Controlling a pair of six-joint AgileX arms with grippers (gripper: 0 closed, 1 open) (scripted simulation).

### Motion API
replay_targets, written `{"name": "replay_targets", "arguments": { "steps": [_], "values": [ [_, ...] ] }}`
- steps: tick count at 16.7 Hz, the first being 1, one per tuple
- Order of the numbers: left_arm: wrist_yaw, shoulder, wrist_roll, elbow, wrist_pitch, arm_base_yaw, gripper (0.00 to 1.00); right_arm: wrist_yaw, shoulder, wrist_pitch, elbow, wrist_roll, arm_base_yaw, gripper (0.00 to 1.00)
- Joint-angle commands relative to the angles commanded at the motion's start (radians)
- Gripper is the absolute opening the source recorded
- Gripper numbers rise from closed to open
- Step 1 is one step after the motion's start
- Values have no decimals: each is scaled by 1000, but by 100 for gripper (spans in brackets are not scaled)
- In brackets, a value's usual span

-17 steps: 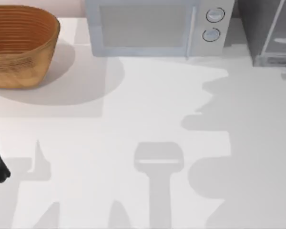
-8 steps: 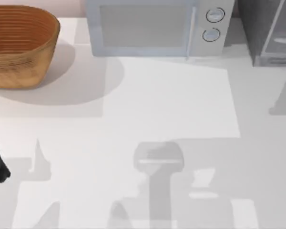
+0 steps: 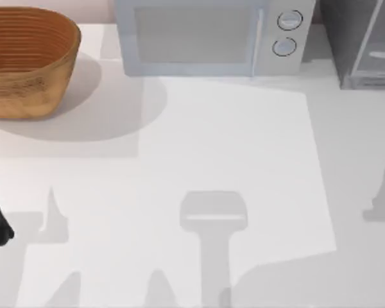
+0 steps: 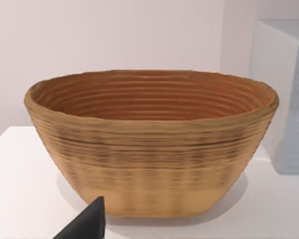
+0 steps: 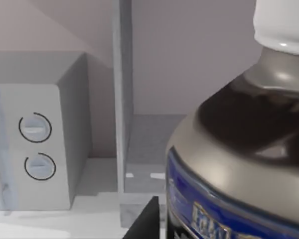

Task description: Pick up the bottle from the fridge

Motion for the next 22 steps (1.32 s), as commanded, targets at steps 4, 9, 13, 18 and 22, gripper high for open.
{"name": "replay_targets", "arguments": {
  "steps": [4, 9, 13, 18, 22],
  "values": [
    [0, 0, 0, 0, 0, 0, 100, 32, -215, -113, -111, 1, 37, 0],
    [0, 0, 0, 0, 0, 0, 100, 42, -272, -146, -143, 1, 48, 0],
    [0, 0, 0, 0, 0, 0, 100, 45, -257, -134, -138, 2, 50, 0],
    [0, 0, 0, 0, 0, 0, 100, 121, -45, 49, -73, -2, 121, 0],
    [0, 0, 0, 0, 0, 0, 100, 224, 299, 292, 10, -4, 218, 0]
  ]
}}
